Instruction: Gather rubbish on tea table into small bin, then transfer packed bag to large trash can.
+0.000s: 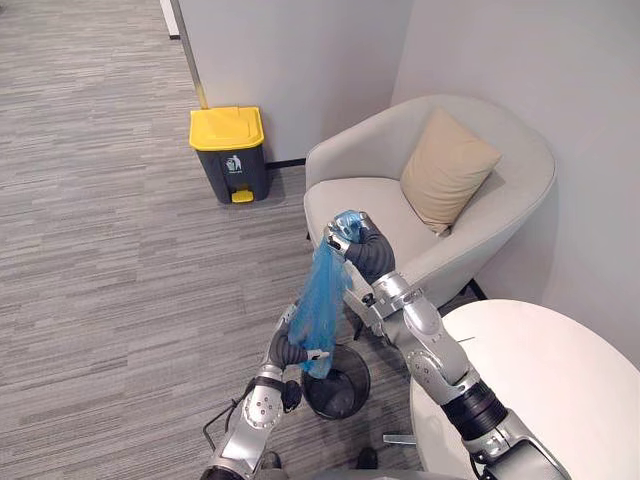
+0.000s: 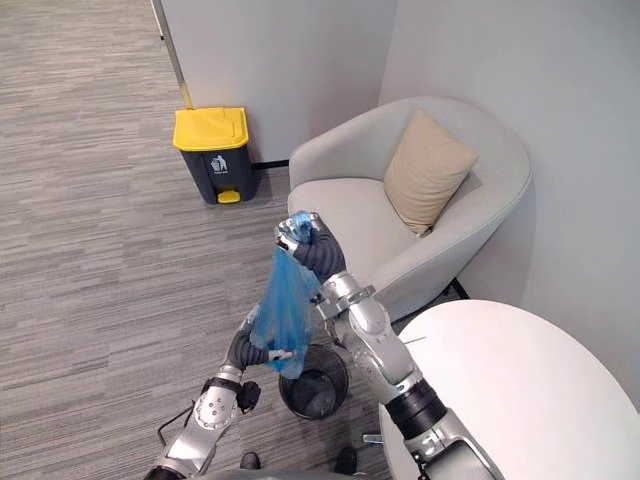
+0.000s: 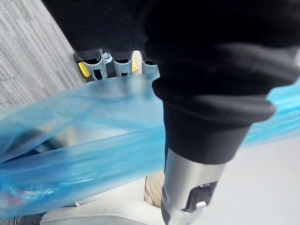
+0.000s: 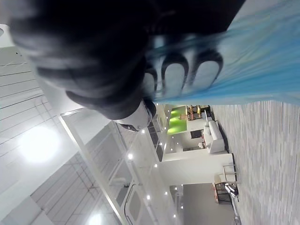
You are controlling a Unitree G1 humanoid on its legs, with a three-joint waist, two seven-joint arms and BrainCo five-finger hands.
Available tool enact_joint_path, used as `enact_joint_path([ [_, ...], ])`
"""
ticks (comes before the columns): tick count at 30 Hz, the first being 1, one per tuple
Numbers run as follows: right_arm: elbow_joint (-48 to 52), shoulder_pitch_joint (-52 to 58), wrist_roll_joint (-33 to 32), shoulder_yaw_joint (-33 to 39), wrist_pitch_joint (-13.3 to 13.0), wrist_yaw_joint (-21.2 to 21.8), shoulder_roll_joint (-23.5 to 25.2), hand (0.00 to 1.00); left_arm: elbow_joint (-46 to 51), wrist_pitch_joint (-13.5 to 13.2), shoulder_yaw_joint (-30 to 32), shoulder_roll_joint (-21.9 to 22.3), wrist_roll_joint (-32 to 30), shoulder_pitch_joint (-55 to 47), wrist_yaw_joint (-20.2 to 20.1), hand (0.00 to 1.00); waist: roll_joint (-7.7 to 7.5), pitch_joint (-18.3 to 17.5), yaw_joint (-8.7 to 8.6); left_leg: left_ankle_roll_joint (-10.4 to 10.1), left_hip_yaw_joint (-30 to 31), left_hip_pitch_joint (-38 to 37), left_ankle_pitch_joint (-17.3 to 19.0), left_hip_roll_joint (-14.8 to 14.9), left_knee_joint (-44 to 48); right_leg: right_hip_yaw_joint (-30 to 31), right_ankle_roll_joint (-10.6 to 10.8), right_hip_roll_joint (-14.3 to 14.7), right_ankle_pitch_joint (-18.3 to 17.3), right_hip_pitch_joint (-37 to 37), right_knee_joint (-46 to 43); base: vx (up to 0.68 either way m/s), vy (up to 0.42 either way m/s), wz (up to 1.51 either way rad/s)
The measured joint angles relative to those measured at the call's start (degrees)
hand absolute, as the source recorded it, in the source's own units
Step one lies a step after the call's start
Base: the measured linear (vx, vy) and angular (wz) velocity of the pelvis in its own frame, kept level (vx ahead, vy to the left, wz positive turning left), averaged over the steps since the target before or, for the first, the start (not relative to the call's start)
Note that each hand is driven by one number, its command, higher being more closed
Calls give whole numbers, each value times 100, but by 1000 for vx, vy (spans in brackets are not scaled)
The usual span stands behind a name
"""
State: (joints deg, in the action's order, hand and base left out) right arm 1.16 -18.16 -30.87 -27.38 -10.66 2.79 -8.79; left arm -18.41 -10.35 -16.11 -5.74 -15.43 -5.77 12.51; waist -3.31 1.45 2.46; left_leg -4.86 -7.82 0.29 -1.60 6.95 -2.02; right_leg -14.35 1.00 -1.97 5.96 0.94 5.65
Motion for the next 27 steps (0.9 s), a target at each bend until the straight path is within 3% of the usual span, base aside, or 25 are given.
enact_joint_path([
  [11, 0, -244, -131, -928, 94, 269, 121, 100, 0, 12, -536, 36, -47, 300, -2, 0, -13, -1, -16, -1, -9, 0, 0, 1, 2, 9, 0, -2, 0, 7, 0, 0, 0, 0],
  [21, 0, -687, -516, -1386, 130, 345, 166, 100, -6, 43, -604, 48, -65, 729, 159, 0, -13, -1, -15, -2, -16, 4, 1, 0, 1, 15, -3, 1, 2, 16, 1, 0, 0, 0],
  [22, 0, -735, -570, -1429, 135, 345, 167, 100, -9, 51, -606, 48, -107, 781, 196, 100, -13, -1, -15, -2, -17, 3, 0, 1, 2, 16, -3, 1, 3, 15, 1, 0, 0, 0],
  [27, 0, -882, -688, -1618, 212, 323, 173, 100, -40, 108, -623, 36, -171, 963, 347, 100, -12, -1, -12, -3, -19, 3, 0, 1, 4, 18, -5, 3, 4, 15, 1, 0, 0, 0],
])
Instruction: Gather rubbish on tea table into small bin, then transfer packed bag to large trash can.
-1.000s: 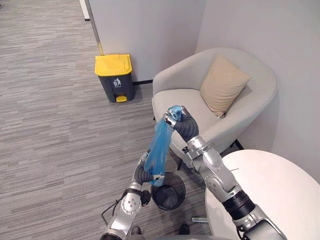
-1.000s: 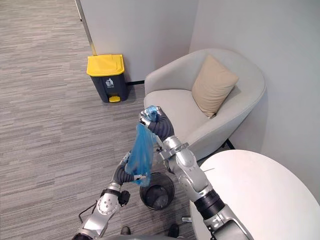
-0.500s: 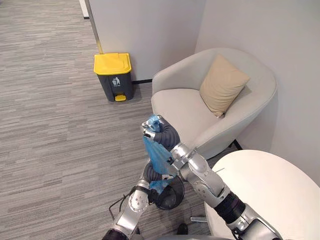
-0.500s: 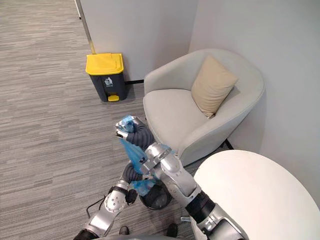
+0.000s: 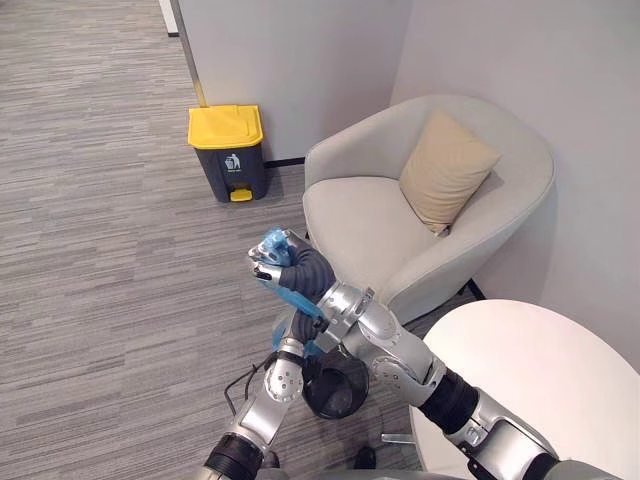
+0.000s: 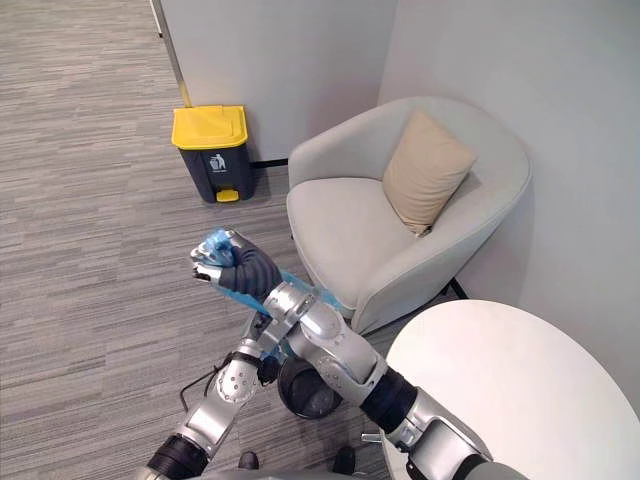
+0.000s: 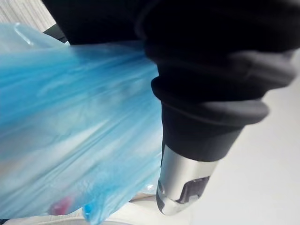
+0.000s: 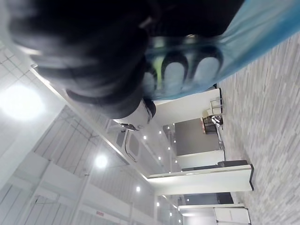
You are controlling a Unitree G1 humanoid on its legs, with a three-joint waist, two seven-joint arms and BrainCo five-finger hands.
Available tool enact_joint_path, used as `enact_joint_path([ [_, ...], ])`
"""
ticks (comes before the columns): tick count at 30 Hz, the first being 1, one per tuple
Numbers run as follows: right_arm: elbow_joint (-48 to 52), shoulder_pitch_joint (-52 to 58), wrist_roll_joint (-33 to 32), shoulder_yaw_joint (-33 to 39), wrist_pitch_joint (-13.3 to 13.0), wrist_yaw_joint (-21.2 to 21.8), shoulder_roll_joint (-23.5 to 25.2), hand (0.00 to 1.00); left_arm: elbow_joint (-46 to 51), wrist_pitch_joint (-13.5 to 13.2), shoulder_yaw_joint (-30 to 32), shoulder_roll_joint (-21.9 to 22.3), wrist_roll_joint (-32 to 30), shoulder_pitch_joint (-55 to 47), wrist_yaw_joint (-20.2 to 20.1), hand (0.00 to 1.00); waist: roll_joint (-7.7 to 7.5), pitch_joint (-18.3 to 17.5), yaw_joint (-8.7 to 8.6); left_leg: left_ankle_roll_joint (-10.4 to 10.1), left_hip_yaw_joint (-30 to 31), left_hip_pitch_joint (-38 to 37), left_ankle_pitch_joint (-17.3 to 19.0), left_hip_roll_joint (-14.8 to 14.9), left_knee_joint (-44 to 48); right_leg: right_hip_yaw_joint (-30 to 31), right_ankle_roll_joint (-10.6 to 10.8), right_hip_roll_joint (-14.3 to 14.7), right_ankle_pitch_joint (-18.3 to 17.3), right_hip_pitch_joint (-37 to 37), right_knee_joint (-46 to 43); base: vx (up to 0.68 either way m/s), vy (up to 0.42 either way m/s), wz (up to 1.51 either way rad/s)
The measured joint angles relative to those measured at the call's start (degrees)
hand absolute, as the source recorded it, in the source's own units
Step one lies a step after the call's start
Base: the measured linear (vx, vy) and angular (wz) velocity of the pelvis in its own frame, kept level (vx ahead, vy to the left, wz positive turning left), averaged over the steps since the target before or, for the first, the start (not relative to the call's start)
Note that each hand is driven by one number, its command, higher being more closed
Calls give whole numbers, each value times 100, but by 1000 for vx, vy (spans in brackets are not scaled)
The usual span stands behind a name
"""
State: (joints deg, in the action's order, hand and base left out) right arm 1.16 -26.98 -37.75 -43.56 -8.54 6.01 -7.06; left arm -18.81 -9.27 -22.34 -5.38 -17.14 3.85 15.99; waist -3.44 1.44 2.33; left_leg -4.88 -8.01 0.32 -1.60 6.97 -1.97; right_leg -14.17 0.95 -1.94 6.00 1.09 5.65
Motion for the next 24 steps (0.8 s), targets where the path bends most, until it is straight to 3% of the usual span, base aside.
enact_joint_path([
  [17, 26, -225, -95, -215, 5, 1, 1, 100, -386, 15, -178, -33, 257, 229, 30, 100, 28, 18, -19, -3, -14, -2, 2, -1, -2, 15, 0, -1, 0, 13, 0, 0, 0, 0],
  [18, 30, -225, -45, -203, 5, 7, 1, 0, -386, 14, -169, -34, 306, 219, 30, 100, 36, 23, -21, -3, -15, -2, 2, -1, -2, 17, 0, -1, 0, 15, 0, 0, 0, 0],
  [24, 423, 15, 532, -66, -7, 52, 0, 0, -383, 14, 18, 10, 427, 102, 12, 100, 93, 60, -48, -3, -22, -3, 3, -2, -7, 25, 1, -1, -1, 21, 0, 0, 0, 0],
])
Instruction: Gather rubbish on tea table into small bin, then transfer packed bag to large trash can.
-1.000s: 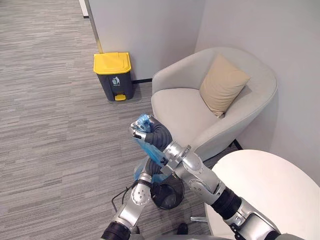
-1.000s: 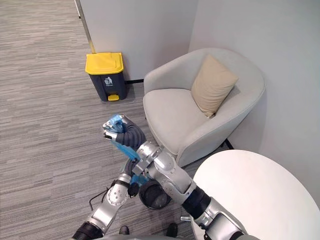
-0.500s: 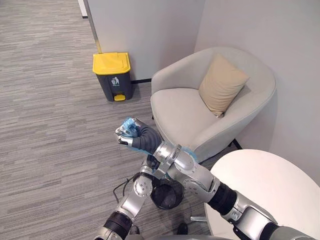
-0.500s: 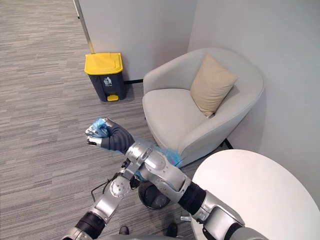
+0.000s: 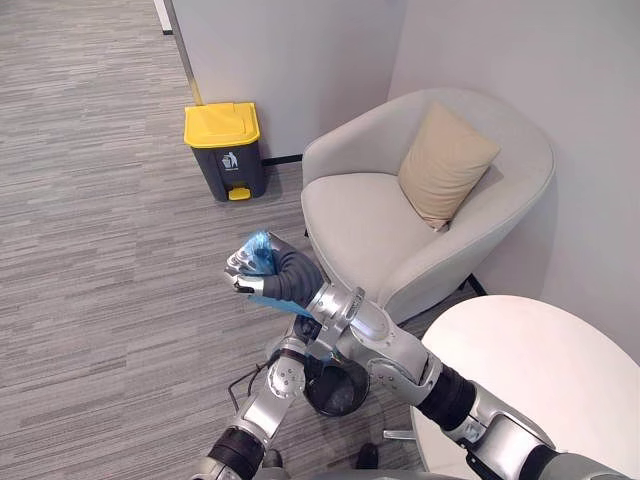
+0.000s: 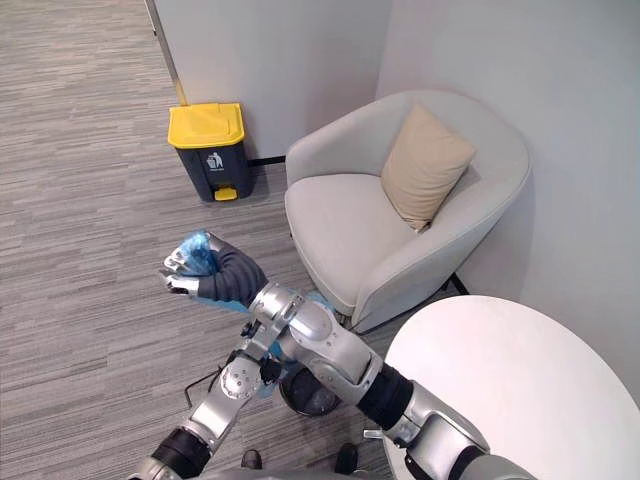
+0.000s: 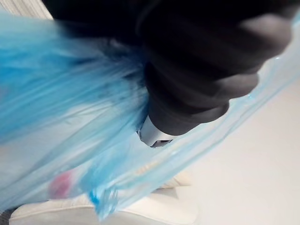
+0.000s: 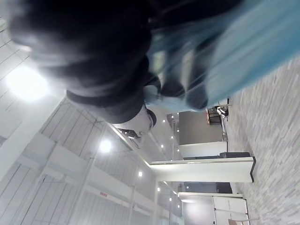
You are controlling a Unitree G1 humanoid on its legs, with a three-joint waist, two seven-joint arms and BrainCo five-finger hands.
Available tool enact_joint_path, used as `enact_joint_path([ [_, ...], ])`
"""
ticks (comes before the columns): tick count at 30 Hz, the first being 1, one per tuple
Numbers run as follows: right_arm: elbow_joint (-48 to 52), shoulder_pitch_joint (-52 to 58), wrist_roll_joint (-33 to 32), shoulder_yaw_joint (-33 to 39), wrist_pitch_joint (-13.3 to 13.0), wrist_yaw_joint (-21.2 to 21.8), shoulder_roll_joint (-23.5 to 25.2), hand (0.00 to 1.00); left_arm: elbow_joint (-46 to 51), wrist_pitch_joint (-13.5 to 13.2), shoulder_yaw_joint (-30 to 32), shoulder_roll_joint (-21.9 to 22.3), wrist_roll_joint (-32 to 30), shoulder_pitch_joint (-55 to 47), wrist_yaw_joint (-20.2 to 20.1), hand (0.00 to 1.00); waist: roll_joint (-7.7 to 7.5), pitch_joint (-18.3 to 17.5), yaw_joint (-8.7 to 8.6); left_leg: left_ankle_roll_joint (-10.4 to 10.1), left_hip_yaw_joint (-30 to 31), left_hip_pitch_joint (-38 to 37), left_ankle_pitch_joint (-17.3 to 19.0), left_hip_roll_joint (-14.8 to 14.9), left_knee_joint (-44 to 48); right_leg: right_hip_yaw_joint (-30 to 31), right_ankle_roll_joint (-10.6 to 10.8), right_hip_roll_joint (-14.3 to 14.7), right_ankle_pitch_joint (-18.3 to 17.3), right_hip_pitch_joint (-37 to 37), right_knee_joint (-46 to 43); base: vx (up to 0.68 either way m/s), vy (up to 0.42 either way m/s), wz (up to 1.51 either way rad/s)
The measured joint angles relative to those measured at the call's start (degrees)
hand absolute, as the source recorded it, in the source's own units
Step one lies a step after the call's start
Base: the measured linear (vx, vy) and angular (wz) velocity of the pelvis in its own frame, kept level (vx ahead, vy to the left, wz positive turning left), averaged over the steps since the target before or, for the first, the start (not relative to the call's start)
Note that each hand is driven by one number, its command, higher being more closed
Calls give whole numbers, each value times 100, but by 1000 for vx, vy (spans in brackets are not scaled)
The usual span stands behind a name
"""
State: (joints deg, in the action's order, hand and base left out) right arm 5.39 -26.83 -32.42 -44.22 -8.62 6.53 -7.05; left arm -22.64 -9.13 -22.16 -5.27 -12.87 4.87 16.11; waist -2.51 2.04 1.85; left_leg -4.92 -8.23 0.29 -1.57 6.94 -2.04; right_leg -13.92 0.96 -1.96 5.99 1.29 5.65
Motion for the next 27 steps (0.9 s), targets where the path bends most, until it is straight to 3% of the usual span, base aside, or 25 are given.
enact_joint_path([
  [6, 71, 551, 885, 463, -123, -1, -81, 0, 10, 1, 334, 6, 106, -173, 4, 100, 7, 4, -97, 1, -10, -4, 1, 0, 0, 11, 1, -3, 0, -1, 0, 0, 0, 0],
  [12, 287, 1225, 2107, 928, -243, -16, -765, 0, 17, -2, 752, 65, 126, -305, 4, 100, 39, 25, -103, 1, -27, -12, 2, 2, 0, 26, 1, 0, -1, 0, -1, 0, 0, -1],
  [19, 436, 1512, 3306, 1443, -617, -148, -1526, 0, 22, -18, 1124, 70, 219, -522, 5, 100, 101, 64, -105, 4, -46, -22, 7, 9, 0, 53, 1, 7, -1, 2, -1, 0, 0, -1],
  [27, 533, 1877, 3544, 1749, -723, -284, -1599, 0, 17, -18, 1331, 58, 330, -637, 14, 100, 141, 90, -106, 6, -51, -20, 13, 4, -2, 57, 3, 0, -2, 8, 0, 0, 0, 0],
])
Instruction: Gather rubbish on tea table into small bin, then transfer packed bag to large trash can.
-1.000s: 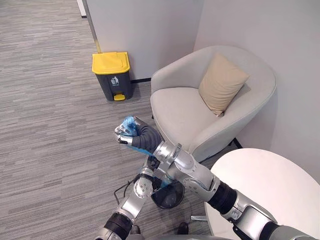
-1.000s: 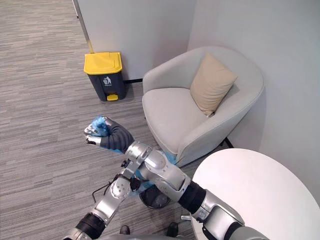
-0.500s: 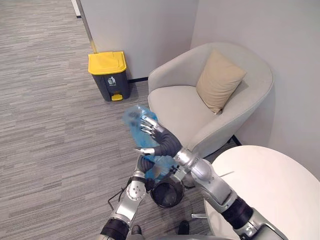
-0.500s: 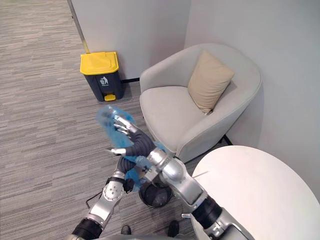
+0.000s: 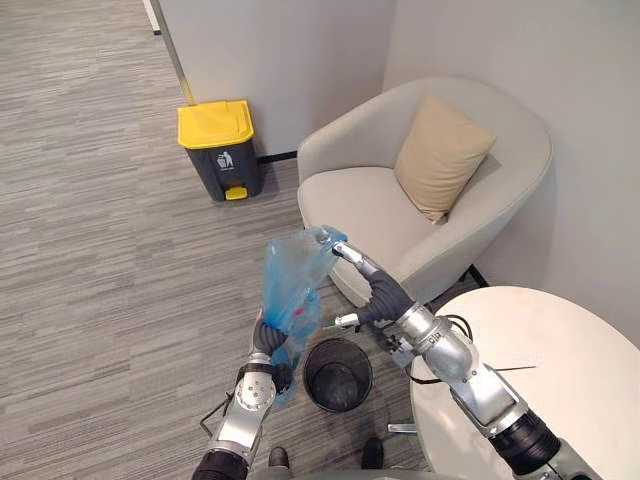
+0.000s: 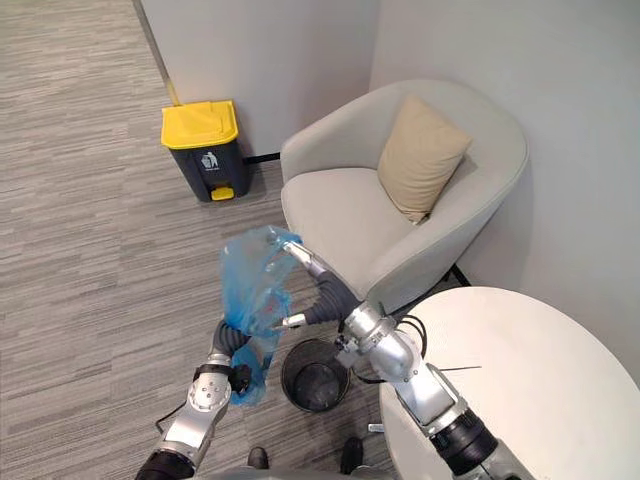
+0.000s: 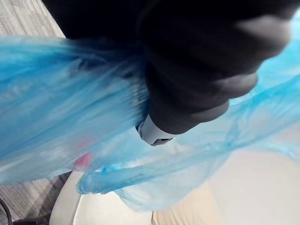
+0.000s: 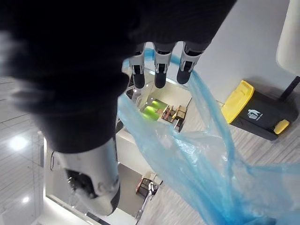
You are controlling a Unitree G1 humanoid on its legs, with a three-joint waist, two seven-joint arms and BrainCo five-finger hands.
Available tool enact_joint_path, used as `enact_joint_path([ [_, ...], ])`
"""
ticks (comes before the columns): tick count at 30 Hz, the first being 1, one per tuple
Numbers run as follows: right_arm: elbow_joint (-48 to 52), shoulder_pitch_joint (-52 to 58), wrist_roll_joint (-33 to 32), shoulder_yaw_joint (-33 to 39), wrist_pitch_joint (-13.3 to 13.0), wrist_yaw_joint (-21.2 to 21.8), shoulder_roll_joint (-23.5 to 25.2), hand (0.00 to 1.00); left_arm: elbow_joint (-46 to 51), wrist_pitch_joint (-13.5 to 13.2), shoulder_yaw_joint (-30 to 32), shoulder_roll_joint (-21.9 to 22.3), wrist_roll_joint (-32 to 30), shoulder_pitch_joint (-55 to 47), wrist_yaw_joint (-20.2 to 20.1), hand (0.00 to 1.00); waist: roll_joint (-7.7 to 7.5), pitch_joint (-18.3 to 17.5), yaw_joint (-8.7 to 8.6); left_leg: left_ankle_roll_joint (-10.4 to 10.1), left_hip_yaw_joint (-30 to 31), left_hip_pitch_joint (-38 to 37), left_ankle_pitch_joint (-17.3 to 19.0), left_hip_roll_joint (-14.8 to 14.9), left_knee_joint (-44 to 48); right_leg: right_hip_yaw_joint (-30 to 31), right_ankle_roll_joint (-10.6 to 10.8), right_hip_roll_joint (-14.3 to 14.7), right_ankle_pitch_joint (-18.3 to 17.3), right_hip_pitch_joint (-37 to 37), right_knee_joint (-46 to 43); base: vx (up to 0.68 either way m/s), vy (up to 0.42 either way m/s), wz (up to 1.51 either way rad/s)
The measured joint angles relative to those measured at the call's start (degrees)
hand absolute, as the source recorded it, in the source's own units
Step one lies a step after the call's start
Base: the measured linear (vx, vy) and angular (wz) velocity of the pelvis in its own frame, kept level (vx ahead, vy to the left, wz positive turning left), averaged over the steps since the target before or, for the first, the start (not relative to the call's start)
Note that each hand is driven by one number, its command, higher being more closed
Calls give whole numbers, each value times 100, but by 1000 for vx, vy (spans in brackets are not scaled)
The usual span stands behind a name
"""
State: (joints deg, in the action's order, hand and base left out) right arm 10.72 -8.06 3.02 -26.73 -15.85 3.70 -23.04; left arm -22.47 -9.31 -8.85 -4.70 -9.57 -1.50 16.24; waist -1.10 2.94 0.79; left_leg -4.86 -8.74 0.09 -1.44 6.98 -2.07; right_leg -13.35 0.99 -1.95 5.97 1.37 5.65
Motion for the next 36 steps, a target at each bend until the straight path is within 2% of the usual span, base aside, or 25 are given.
enact_joint_path([
  [4, -9, 359, 173, 293, -33, -45, 43, 0, -51, 0, 54, -11, 29, -2, 5, 100, 8, 5, 3, 0, 1, 0, 0, -3, -1, -1, 0, -3, 0, 0, 0, 0, 0, 0],
  [7, -243, 706, 219, 600, -43, -157, 374, 0, -116, -3, 56, -2, 53, -20, 5, 100, 13, 8, -2, 0, 2, -1, 0, -1, -1, -2, 1, -7, 0, 0, 0, 0, 0, 0],
  [10, -1088, 1065, 193, 1105, -26, -251, 995, 0, -433, -6, 110, -10, 83, -31, -12, 100, 22, 8, -23, -2, 10, -6, -2, -8, -2, -19, 1, 1, 0, -6, 2, 0, 0, 0],
  [18, -2407, 1263, -241, 1684, 92, -372, 1566, 0, -855, -7, 492, -25, 355, -265, -337, 100, 59, 17, -99, -2, 52, -7, -5, -17, -14, -64, 1, -6, 0, -21, 9, 0, 0, 1],
  [27, -2806, 1335, -1179, 2071, 125, -340, 1700, 0, -1207, -1, 724, -76, 502, -509, -516, 100, 71, 27, -152, 0, 90, -123, -10, -37, -108, -91, 13, -17, -8, -103, 31, 0, 0, 0],
  [33, -3382, 1383, -1204, 2173, 149, -220, 1700, 0, -1542, 0, 730, -126, 549, -531, -625, 100, 69, 28, -156, 0, 96, -148, -10, -55, -142, -90, 27, -30, -18, -110, 30, 0, 0, 0],
  [36, -3732, 1420, -1204, 2204, 243, -219, 1701, 0, -1687, 0, 735, -124, 555, -539, -636, 100, 64, 31, -158, 1, 95, -187, -10, -73, -184, -86, 46, -41, -31, -125, 30, 0, 0, 0],
])
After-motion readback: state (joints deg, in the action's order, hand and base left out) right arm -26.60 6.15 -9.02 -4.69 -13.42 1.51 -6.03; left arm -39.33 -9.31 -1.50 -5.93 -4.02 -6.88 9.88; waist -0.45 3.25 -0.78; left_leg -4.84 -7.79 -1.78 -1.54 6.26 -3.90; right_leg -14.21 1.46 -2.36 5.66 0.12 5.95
